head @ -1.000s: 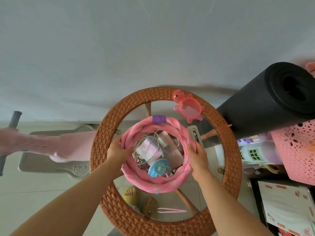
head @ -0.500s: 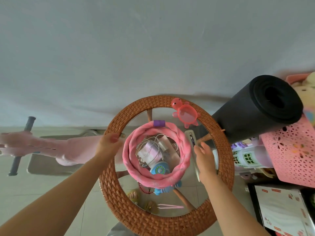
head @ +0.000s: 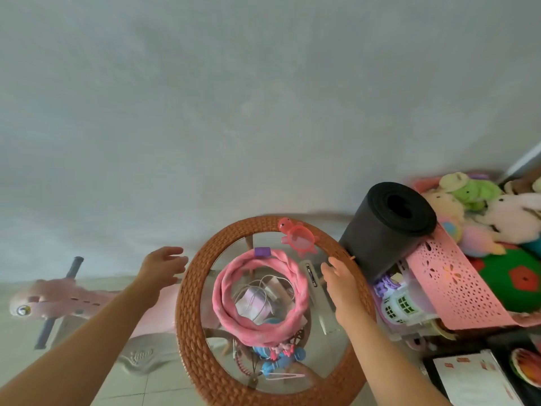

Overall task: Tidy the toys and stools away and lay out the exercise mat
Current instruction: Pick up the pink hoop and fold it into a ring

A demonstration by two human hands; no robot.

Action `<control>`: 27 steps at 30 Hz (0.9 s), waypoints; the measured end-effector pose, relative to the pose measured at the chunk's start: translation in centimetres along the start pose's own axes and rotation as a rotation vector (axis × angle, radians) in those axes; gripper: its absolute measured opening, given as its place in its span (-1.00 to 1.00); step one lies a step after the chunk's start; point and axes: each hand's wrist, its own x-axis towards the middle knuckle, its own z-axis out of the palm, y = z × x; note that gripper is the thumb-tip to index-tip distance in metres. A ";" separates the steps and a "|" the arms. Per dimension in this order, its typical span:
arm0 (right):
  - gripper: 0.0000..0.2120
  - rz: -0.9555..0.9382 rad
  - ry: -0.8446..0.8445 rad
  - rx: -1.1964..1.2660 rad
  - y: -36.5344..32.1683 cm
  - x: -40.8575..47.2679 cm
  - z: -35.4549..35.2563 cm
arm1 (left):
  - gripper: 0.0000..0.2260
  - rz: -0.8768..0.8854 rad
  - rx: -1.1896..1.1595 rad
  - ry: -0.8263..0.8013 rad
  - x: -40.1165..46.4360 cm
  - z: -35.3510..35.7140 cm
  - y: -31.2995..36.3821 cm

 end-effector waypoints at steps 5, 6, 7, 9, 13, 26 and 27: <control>-0.60 -0.036 -0.048 -0.005 -1.3 -0.8 1.1 | -0.71 0.046 -0.041 0.025 -2.0 -1.7 0.4; -0.60 -0.042 -0.058 -0.007 -1.6 -1.1 1.5 | -0.71 0.046 -0.055 0.041 -2.6 -2.2 0.2; -0.62 -0.055 -0.059 -0.015 -2.0 -1.2 1.9 | -0.71 0.046 -0.067 0.050 -3.0 -2.6 0.1; -0.68 -0.094 -0.102 -0.013 -2.6 -1.8 3.0 | -0.71 0.038 -0.093 0.090 -4.1 -3.7 -0.6; -0.72 -0.172 -0.248 -0.051 -3.3 -2.8 6.2 | -0.71 -0.004 -0.154 0.188 -6.5 -6.8 -3.4; -0.61 -0.356 -0.653 -0.191 -6.7 -15.3 21.3 | -0.73 -0.092 -0.431 0.553 -18.2 -20.9 -14.6; -0.62 -0.378 -0.670 -0.197 -6.7 -16.8 22.6 | -0.73 -0.091 -0.449 0.583 -19.5 -22.2 -15.7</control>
